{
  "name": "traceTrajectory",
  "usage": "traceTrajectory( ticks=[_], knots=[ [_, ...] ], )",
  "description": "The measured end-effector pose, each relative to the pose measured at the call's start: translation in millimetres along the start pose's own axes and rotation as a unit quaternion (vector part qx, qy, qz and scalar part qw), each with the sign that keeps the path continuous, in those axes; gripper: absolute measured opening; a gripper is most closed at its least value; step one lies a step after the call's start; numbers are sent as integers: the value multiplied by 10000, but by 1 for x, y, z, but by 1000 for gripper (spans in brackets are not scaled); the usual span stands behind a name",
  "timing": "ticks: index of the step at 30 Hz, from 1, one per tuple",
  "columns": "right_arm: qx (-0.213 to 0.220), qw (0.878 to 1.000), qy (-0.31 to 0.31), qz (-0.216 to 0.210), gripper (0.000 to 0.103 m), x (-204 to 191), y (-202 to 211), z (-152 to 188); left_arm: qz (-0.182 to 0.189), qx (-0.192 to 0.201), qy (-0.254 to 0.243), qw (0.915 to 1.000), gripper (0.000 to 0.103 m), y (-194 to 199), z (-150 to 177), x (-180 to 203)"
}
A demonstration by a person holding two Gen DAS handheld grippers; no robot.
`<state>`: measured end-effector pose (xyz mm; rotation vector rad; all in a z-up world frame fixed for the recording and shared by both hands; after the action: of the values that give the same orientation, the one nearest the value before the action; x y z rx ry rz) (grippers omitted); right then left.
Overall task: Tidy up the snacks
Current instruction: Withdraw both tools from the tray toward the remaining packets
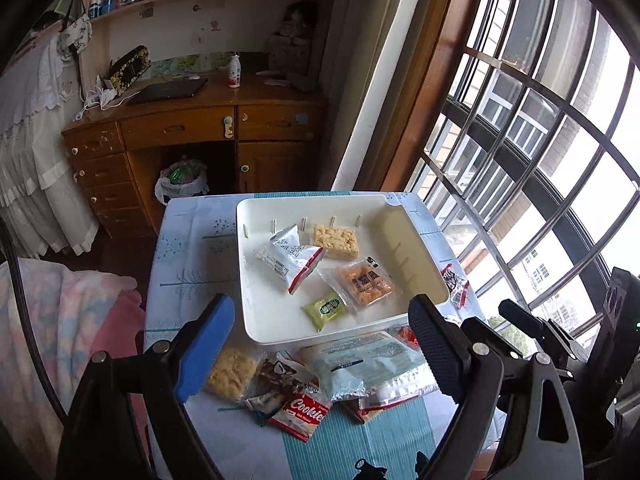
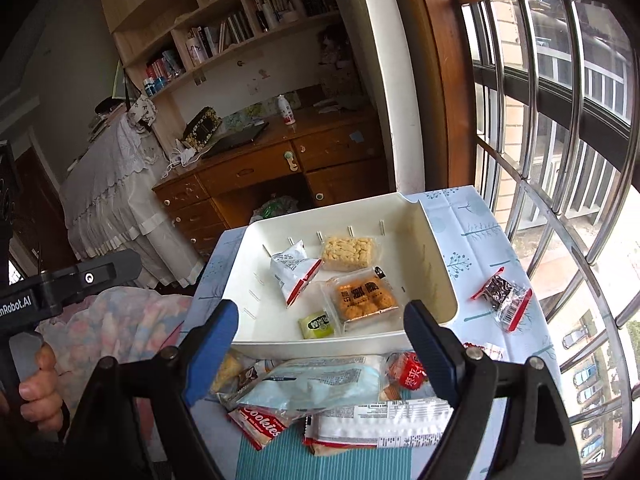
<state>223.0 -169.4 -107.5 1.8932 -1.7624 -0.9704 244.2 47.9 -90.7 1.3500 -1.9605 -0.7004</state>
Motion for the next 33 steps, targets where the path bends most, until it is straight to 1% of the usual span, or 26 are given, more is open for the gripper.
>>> traceTrajectory(
  ticks=[4,7,13,18,22,27,31,33],
  knots=[
    [63,9998,32,195,86,-12,15,14,212,-48,-40,9998,88,13,13,-6],
    [85,9995,-47,305,86,-18,24,26,276,-129,-132,9994,88,19,23,-10],
    [106,9982,-289,514,86,-26,40,49,458,-394,-137,9981,88,18,39,-18],
    [41,9969,-280,732,86,-31,50,69,524,-562,-168,9969,88,14,51,-18],
    [-48,9962,-260,832,86,-28,54,79,426,-771,-149,9960,88,9,60,-14],
    [-188,9960,-175,862,86,-14,57,87,294,-1108,25,9934,88,1,70,-8],
    [-418,9960,24,786,86,-2,49,84,61,-1248,276,9918,88,-5,72,-1],
    [-510,9964,116,660,86,5,45,83,-5,-1314,440,9903,88,-9,73,3]
  ],
)
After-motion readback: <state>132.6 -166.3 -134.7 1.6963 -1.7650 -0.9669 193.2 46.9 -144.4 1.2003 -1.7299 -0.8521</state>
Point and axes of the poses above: each gripper's, at about its wrist camera, not at the fingertips, and y roughly against the way its jaws point, x to its right, z to its underside, the point moved 3 cm from there along -y, roughly the way its jaws point, and after that the axes turned 1 degree about -x, right-handed, at the moved point
